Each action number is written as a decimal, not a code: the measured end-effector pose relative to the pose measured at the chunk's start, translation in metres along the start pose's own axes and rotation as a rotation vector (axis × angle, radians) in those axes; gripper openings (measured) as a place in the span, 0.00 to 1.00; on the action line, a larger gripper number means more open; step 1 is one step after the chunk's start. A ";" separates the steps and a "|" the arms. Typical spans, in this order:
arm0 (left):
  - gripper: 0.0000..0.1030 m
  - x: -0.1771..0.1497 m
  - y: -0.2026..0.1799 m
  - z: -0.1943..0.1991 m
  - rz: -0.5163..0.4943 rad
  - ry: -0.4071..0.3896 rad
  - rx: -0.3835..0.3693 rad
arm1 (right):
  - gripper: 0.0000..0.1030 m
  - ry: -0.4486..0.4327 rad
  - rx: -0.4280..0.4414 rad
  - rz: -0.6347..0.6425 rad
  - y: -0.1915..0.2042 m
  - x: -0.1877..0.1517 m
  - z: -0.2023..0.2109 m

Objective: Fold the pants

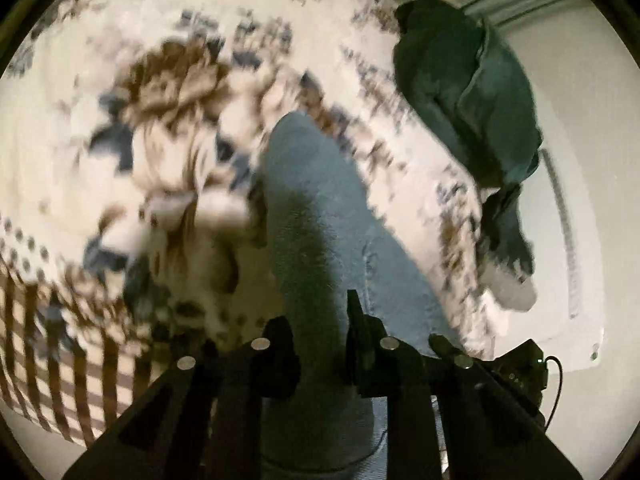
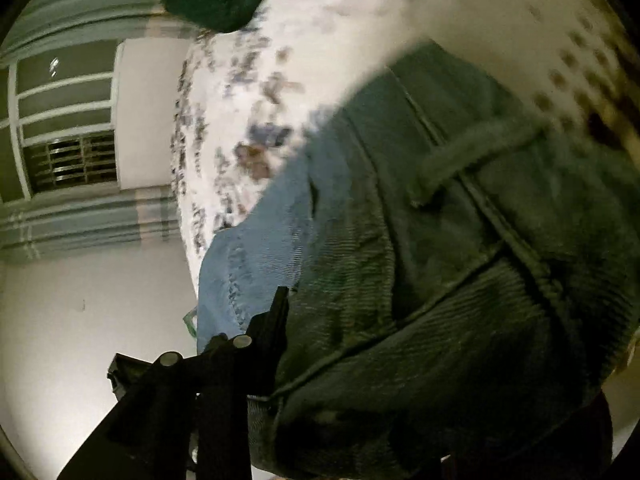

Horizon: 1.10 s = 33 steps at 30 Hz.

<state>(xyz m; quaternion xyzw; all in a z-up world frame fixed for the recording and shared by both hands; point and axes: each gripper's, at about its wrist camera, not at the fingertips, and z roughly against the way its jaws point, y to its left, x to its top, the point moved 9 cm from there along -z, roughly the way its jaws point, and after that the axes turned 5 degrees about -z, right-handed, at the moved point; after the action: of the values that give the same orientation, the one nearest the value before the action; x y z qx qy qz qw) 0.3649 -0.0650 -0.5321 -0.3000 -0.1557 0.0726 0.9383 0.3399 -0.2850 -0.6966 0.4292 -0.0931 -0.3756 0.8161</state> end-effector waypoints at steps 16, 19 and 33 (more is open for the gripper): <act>0.16 0.286 0.075 0.047 -0.007 -0.204 -0.022 | 0.29 -0.024 0.107 0.163 0.256 0.068 -0.136; 0.16 0.347 0.113 0.037 -0.016 -0.219 -0.003 | 0.29 -0.025 0.124 0.169 0.298 0.090 -0.201; 0.38 0.404 0.291 -0.075 0.023 -0.085 0.174 | 0.57 0.087 -0.109 0.240 0.291 0.141 -0.432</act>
<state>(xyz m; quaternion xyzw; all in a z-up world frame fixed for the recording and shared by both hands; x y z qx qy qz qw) 0.7576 0.2230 -0.6599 -0.2158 -0.1849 0.1092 0.9525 0.7990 -0.0085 -0.7616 0.3859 -0.0878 -0.2608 0.8805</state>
